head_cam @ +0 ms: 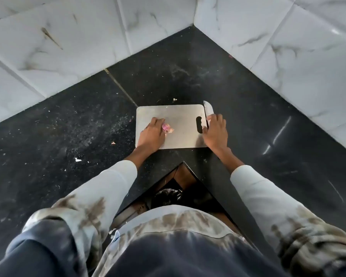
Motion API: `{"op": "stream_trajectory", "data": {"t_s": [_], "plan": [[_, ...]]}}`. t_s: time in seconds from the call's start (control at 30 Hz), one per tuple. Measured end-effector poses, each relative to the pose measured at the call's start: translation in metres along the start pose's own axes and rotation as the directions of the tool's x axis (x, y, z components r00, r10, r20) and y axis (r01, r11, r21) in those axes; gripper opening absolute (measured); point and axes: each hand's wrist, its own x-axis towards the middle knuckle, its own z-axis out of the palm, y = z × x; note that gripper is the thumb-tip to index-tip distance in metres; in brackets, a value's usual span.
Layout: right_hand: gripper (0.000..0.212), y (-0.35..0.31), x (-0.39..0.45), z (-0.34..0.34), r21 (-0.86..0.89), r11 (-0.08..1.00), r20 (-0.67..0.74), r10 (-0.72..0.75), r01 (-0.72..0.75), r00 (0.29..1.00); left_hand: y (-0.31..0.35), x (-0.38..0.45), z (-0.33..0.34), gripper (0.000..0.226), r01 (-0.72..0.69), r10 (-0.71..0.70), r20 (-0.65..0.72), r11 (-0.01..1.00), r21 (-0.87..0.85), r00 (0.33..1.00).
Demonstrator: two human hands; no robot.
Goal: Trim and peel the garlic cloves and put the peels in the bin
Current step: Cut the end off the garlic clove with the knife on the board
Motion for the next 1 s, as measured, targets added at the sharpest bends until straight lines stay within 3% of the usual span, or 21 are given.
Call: {"op": "stream_trajectory", "data": {"t_s": [0.07, 0.2, 0.5, 0.6, 0.8, 1.0], "plan": [[0.039, 0.011, -0.001, -0.006, 0.041, 0.989, -0.054, 0.141, -0.139, 0.989, 0.006, 0.006, 0.000, 0.052, 0.037, -0.037, -0.008, 0.999, -0.012, 0.999], [0.048, 0.030, -0.007, -0.002, 0.028, 0.956, 0.003, 0.291, -0.291, 0.957, 0.015, 0.014, 0.007, 0.051, 0.072, -0.072, -0.013, 0.997, -0.023, 0.997], [0.049, 0.042, 0.001, 0.003, 0.039, 0.936, 0.095, 0.344, -0.349, 0.934, 0.016, 0.023, 0.011, 0.049, 0.015, -0.017, -0.053, 0.999, -0.045, 0.998], [0.045, 0.038, 0.003, 0.003, 0.073, 0.938, 0.122, 0.328, -0.338, 0.937, 0.018, 0.028, 0.010, 0.045, 0.023, -0.032, -0.090, 0.995, -0.097, 0.995], [0.024, 0.018, -0.004, 0.006, 0.204, 0.968, -0.021, 0.153, -0.146, 0.988, 0.021, 0.039, 0.008, 0.041, 0.064, -0.080, -0.052, 0.963, -0.262, 0.995], [0.030, -0.009, -0.009, 0.015, 0.333, 0.941, 0.185, 0.003, -0.065, 0.983, 0.023, 0.048, 0.014, 0.029, 0.053, -0.081, -0.082, 0.954, -0.295, 0.993]]}}
